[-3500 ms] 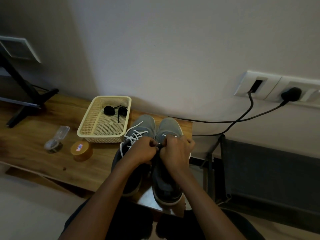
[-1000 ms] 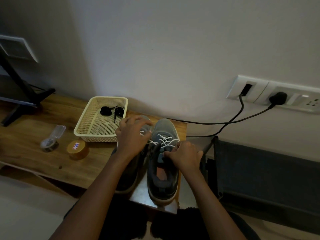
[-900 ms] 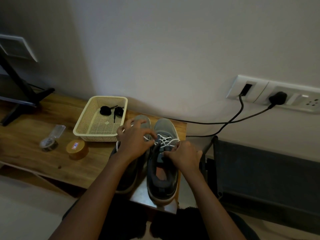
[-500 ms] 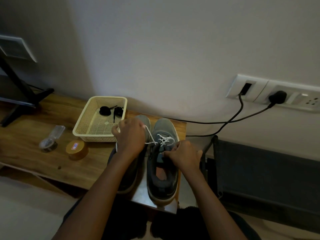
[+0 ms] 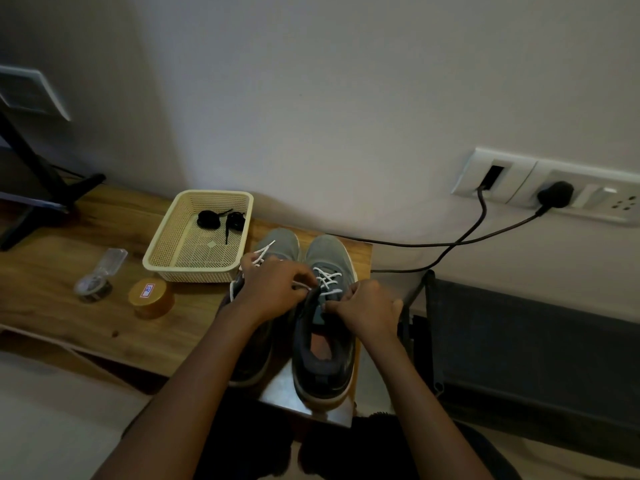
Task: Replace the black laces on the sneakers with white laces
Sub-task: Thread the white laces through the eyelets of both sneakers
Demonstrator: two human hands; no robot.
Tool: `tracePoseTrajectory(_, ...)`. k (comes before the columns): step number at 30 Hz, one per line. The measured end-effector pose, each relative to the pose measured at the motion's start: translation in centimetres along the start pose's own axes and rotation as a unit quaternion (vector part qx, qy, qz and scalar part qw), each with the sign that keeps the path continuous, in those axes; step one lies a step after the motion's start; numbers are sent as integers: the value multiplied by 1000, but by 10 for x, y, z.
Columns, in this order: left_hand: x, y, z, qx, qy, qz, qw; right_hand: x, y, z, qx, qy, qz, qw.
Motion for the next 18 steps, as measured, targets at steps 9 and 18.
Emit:
tracePoseTrajectory(9,-3,11,4,0,112,-80,991,-4,-4,-4,6,-9,-3,1000)
tracePoseTrajectory(18,-1,-1,5,-19,67,30,997,-3,-3,-2,12,-6,-4,1000)
Point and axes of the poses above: each hand's wrist, its own x-axis away from the middle knuckle, its own y-axis out of the back of the hand, z = x × y, the point moved 3 cm from there along -x, towards the middle knuckle, and after that the axes turned 11 degrees about -z, right-handed, at the moved point
